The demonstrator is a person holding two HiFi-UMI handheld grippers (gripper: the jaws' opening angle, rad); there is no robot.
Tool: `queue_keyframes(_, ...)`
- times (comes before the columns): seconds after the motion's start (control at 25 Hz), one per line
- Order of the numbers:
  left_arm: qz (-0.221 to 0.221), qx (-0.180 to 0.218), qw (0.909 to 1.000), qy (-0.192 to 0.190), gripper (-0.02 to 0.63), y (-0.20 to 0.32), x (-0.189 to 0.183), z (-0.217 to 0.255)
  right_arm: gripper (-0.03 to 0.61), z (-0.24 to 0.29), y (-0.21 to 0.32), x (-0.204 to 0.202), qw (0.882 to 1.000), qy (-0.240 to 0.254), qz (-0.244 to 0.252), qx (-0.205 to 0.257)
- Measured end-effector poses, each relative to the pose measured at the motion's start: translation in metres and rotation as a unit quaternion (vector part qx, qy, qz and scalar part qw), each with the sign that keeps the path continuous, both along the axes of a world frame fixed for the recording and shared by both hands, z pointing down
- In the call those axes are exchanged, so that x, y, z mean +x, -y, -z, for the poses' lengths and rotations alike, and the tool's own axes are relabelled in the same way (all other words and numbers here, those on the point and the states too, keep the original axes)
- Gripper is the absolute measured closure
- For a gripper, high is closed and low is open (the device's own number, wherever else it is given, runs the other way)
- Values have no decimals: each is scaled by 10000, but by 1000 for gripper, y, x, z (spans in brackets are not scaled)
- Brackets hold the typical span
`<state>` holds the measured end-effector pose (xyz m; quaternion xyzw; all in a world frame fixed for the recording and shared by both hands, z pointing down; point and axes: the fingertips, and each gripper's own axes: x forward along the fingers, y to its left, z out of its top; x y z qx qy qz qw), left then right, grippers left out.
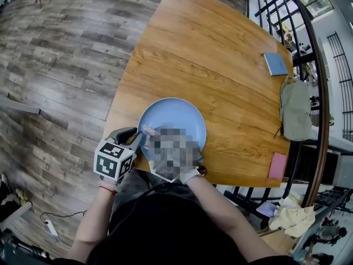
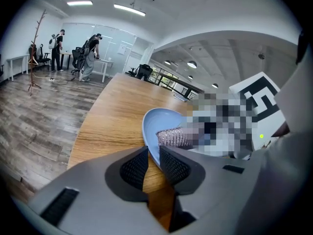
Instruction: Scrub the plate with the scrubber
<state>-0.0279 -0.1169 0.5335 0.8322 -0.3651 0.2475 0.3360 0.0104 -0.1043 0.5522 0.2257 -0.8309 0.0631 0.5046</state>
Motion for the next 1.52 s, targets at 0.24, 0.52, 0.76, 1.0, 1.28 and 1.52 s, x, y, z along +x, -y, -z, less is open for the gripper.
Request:
queue_keyframes(0.24, 36, -3, 10000, 58, 543, -1, 0, 1, 514, 0, 25, -7, 9999, 61, 64, 73)
queue_keyframes(0.52, 61, 23, 9998, 161, 545, 0, -2, 1, 514, 1, 59, 2, 9994, 118, -212, 248)
queue_keyframes(0.76, 111, 31, 9998, 169, 545, 1, -2, 2, 514, 2, 85, 31, 9972, 29, -599, 444)
queue_keyframes(1.0, 135, 16, 9998, 156, 545, 1, -3, 1, 515, 3, 96, 64, 9937, -161, -909, 636)
queue_keyframes(1.28, 127, 26, 9998, 179, 546, 1, -2, 0, 517, 3, 88, 104, 9880, -360, -1312, 731)
queue_keyframes(1.52, 118, 29, 9998, 134, 545, 0, -3, 1, 517, 5, 64, 127, 9841, -435, -1608, 613)
